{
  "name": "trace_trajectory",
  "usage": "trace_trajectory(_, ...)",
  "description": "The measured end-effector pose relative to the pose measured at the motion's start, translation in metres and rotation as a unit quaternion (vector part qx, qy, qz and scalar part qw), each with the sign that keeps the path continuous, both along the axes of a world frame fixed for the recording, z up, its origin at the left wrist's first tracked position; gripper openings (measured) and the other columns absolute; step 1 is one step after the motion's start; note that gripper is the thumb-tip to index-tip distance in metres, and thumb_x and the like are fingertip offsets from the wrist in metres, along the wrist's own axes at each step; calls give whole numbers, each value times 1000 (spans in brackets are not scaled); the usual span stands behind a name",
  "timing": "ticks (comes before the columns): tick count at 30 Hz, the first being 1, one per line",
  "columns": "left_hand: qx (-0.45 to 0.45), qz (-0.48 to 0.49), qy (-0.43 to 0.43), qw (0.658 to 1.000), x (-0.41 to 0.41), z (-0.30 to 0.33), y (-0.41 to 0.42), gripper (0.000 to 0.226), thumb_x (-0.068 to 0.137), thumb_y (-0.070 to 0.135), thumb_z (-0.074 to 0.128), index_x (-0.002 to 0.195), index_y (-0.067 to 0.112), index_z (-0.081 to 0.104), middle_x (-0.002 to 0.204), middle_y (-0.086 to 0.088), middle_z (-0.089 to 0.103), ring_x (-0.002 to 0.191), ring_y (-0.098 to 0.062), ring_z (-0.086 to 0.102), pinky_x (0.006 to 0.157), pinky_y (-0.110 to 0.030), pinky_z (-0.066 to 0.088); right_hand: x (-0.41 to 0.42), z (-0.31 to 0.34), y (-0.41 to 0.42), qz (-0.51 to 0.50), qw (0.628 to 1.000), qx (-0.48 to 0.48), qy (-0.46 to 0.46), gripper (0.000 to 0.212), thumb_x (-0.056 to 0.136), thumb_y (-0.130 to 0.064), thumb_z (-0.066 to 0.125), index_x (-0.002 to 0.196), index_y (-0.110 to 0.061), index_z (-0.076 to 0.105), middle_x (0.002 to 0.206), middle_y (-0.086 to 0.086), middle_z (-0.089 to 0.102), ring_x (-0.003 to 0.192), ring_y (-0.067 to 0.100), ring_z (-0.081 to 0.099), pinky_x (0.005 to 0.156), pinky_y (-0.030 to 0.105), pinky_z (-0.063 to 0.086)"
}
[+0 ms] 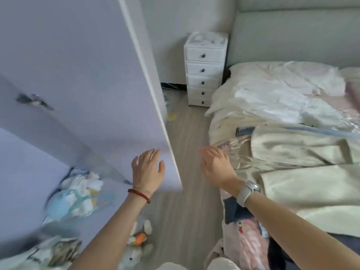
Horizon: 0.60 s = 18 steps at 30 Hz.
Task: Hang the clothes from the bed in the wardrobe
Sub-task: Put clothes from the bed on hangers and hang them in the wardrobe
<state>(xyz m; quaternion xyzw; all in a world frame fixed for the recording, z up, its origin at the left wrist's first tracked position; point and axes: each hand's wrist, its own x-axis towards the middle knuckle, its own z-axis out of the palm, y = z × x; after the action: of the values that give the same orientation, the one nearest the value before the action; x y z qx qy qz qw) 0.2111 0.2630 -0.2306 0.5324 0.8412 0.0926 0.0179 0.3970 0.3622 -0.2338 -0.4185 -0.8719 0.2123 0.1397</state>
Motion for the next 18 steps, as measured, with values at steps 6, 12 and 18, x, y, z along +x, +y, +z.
trace_trajectory(6, 55, 203, 37, 977, -117, 33, -182, 39, 90, 21, 47, 129, 17, 50, 136, -1, 49, 127, -16, 41, 106, -39, 26, -161, 15, -119, 198, 979, -11, 36, 41, 94, -24, 40, 135, -18, 42, 141, -1, 42, 135, 18, 28, 111, 34, 19)
trace_trajectory(12, 90, 381, 90, 916, -173, 71, -342, 40, 93, 26, 43, 132, 18, 47, 139, -2, 46, 130, -15, 38, 108, -35, 24, -281, 41, -236, 366, 927, -5, 80, 38, 91, -18, 46, 129, -16, 49, 131, 3, 52, 124, 22, 43, 101, 31, 31)
trace_trajectory(18, 162, 521, 124, 829, -188, 113, -449, 34, 89, 17, 51, 122, 12, 56, 129, -7, 54, 119, -27, 47, 100, -43, 30, -371, 72, -342, 504, 855, -49, 112, 34, 92, -13, 47, 126, -11, 52, 126, 8, 56, 118, 25, 49, 99, 28, 31)
